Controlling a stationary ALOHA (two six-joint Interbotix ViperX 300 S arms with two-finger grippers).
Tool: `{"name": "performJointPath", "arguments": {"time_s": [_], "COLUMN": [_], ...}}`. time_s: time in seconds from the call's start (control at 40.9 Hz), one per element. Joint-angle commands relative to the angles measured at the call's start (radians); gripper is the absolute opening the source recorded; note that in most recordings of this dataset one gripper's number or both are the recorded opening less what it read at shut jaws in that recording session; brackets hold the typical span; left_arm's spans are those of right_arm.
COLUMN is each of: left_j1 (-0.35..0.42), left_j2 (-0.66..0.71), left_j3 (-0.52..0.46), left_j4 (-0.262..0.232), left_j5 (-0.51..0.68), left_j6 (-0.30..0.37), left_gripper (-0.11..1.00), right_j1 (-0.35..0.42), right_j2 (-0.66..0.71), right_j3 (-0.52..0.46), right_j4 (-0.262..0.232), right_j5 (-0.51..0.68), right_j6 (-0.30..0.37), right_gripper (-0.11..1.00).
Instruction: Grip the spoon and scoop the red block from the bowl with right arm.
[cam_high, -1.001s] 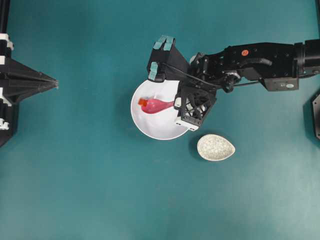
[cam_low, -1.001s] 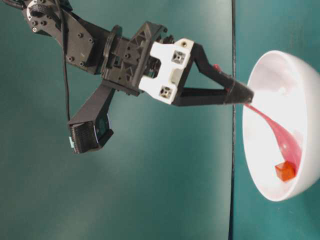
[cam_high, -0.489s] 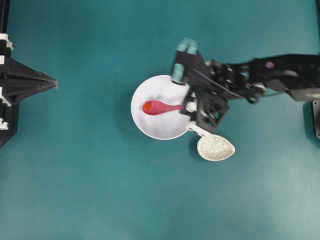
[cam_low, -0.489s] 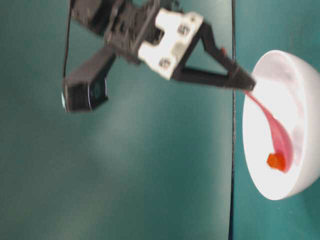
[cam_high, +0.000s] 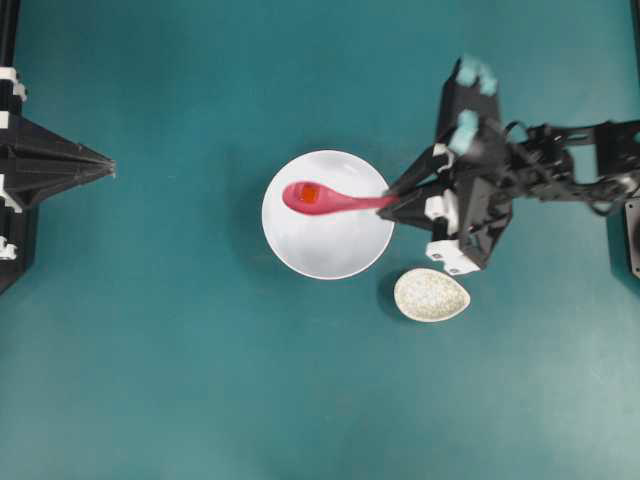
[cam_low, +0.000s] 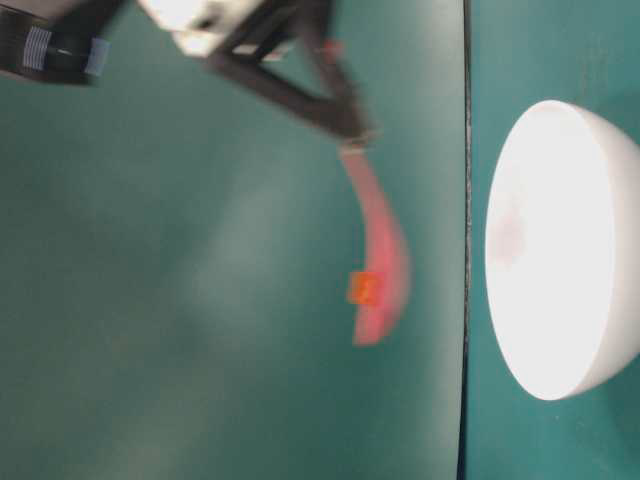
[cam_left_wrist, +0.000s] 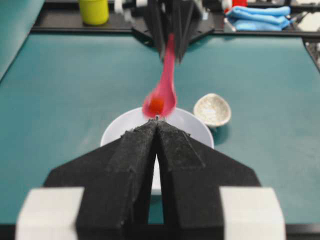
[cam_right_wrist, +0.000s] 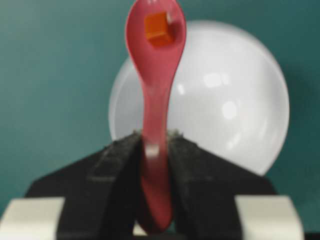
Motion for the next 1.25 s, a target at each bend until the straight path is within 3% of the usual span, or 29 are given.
{"name": "performJointPath", "arguments": {"time_s": [0.0, 0.147, 0.293, 1.221], "left_j1": [0.003, 0.003, 0.003, 0.003], "left_j2": [0.009, 0.008, 0.000, -0.006], "left_j3": [-0.025, -0.025, -0.026, -0.028], "left_j4": [0.002, 0.002, 0.002, 0.002], "left_j5": [0.018, 0.061, 0.074, 0.066], "left_j6": [0.000, -0.003, -0.011, -0.011], "left_gripper": [0.00, 0.00, 0.00, 0.00], "right_j1": [0.002, 0.002, 0.002, 0.002], "right_j2": [-0.069, -0.120, -0.147, -0.144], "right_j3": [-0.051, -0.080, -0.089, -0.089], "right_j4": [-0.020, -0.055, -0.055, -0.061], "right_j5": [0.028, 0.094, 0.126, 0.100], "right_j6": [-0.005, -0.005, -0.002, -0.002], "right_gripper": [0.22, 0.22, 0.22, 0.22]}}
